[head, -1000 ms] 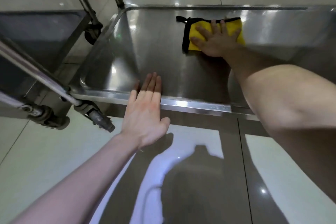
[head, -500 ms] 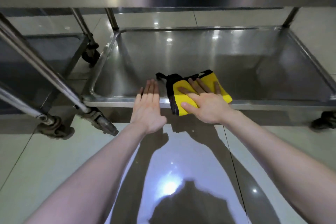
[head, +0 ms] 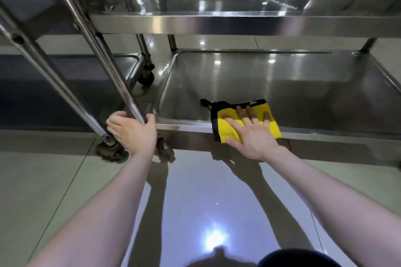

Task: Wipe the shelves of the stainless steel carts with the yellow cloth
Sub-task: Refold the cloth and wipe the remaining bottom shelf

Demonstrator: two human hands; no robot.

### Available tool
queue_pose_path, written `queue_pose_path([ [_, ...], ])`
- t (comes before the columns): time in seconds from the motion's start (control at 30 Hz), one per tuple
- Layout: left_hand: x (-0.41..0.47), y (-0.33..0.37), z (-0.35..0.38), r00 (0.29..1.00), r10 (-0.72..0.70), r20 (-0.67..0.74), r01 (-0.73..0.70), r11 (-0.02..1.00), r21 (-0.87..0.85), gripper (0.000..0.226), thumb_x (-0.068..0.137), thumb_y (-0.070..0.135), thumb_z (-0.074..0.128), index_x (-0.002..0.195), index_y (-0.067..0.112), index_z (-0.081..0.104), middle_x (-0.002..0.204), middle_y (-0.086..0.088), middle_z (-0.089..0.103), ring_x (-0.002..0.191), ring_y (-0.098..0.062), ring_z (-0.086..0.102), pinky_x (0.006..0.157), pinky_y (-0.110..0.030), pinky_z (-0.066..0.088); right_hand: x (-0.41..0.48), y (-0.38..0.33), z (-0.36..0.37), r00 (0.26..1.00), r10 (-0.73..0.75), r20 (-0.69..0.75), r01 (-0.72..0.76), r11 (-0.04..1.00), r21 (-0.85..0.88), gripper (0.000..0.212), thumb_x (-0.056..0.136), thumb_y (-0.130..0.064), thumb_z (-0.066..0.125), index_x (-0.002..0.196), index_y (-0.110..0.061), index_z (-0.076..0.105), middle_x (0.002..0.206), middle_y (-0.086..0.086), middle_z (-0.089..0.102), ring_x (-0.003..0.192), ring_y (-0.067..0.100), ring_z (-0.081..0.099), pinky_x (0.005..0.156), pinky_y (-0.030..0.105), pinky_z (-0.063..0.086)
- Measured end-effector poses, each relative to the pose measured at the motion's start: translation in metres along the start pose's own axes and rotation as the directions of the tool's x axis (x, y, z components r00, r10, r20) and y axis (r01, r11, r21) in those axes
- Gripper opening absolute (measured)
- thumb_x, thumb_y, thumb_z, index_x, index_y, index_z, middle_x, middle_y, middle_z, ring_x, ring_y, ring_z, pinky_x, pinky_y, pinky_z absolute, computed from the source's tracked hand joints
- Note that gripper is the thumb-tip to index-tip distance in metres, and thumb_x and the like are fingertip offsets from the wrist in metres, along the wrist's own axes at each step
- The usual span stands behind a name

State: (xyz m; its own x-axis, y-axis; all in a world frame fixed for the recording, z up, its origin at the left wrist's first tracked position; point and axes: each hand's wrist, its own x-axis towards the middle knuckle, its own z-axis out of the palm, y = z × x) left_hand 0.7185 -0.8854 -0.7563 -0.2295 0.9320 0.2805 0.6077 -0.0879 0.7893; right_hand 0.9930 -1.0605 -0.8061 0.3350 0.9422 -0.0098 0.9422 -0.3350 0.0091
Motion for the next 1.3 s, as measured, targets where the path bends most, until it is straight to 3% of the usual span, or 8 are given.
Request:
queue_pose_path([
  [0.1,0.031,-0.011,-0.005,0.985,-0.034,0.171,0.054,0.992,-0.114,0.089,0.086,0.048,0.084,0.153,0.013,0.036,0.152,-0.01,0.052,0.142,-0.03,0.048,0.12,-0.047,0.04,0.007,-0.013,0.002,1.0,-0.005,-0.003,0.005,1.0,0.004,0.077,0.099,-0.082,0.03,0.162,-0.061,-0.01,0.181,0.002,-0.003,0.166,0.036,-0.006,0.121,0.081,0.003],
  [0.17,0.044,-0.012,-0.003,0.961,0.014,0.275,0.027,0.989,-0.144,0.071,0.088,0.062,0.078,0.14,0.025,0.047,0.13,0.004,0.064,0.122,-0.021,0.055,0.104,-0.038,0.044,0.013,-0.022,0.002,1.0,-0.011,0.003,0.011,1.0,0.017,0.076,0.098,-0.084,0.028,0.161,-0.062,-0.009,0.181,0.003,-0.004,0.166,0.037,-0.007,0.121,0.081,0.003],
  [0.27,0.054,-0.011,0.003,0.975,0.036,0.221,-0.004,0.99,-0.144,0.046,0.095,0.065,0.065,0.106,0.021,0.055,0.102,0.004,0.065,0.102,-0.025,0.058,0.089,-0.038,0.042,0.028,-0.047,-0.001,0.999,-0.007,0.037,0.004,0.997,0.076,0.073,0.096,-0.089,0.018,0.161,-0.065,-0.004,0.181,0.002,-0.007,0.166,0.037,-0.008,0.12,0.081,0.002],
  [0.37,0.058,-0.01,0.005,0.99,0.026,0.136,-0.019,0.998,-0.057,0.041,0.095,0.059,0.059,0.096,0.019,0.064,0.091,-0.002,0.072,0.094,-0.032,0.067,0.088,-0.044,0.053,0.054,-0.085,-0.003,0.997,-0.03,0.072,0.019,0.989,0.143,0.069,0.092,-0.091,0.009,0.158,-0.07,-0.001,0.18,0.0,-0.011,0.165,0.036,-0.012,0.12,0.08,-0.001],
  [0.47,0.06,-0.011,0.006,0.996,0.05,0.076,-0.047,0.998,-0.03,0.039,0.089,0.054,0.059,0.085,0.017,0.067,0.076,0.001,0.07,0.082,-0.031,0.068,0.087,-0.047,0.057,0.091,-0.114,-0.004,0.987,-0.061,0.151,0.032,0.981,0.189,0.07,0.086,-0.095,0.001,0.153,-0.075,-0.006,0.179,-0.005,-0.018,0.163,0.033,-0.023,0.113,0.08,-0.019],
  [0.57,0.061,-0.011,0.006,0.994,0.094,0.062,-0.091,0.994,-0.052,0.036,0.089,0.049,0.062,0.078,0.016,0.066,0.067,0.003,0.066,0.072,-0.027,0.065,0.083,-0.047,0.057,0.14,-0.118,-0.008,0.983,-0.016,0.184,-0.014,0.987,0.16,0.084,0.072,-0.101,-0.007,0.152,-0.076,-0.01,0.178,-0.008,-0.021,0.163,0.032,-0.023,0.112,0.084,-0.016],
  [0.93,0.059,-0.018,0.009,0.987,0.152,0.06,-0.147,0.986,-0.079,0.04,0.088,0.04,0.071,0.065,0.013,0.052,0.055,-0.003,0.055,0.063,-0.033,0.057,0.07,-0.043,0.049,0.293,-0.127,-0.02,0.955,0.214,0.206,-0.241,0.964,0.116,0.087,0.084,-0.097,0.013,0.163,-0.062,0.001,0.18,0.007,-0.014,0.162,0.045,-0.018,0.106,0.091,-0.014],
  [1.3,0.058,-0.009,0.002,0.986,0.133,0.104,-0.126,0.99,-0.065,0.034,0.084,0.046,0.066,0.065,0.021,0.051,0.055,0.002,0.054,0.063,-0.031,0.059,0.069,-0.044,0.053,0.164,-0.165,-0.007,0.985,-0.122,0.122,0.105,0.985,0.139,0.077,0.085,-0.093,0.0,0.158,-0.069,-0.003,0.18,-0.001,-0.012,0.165,0.034,-0.017,0.113,0.084,-0.015],
])
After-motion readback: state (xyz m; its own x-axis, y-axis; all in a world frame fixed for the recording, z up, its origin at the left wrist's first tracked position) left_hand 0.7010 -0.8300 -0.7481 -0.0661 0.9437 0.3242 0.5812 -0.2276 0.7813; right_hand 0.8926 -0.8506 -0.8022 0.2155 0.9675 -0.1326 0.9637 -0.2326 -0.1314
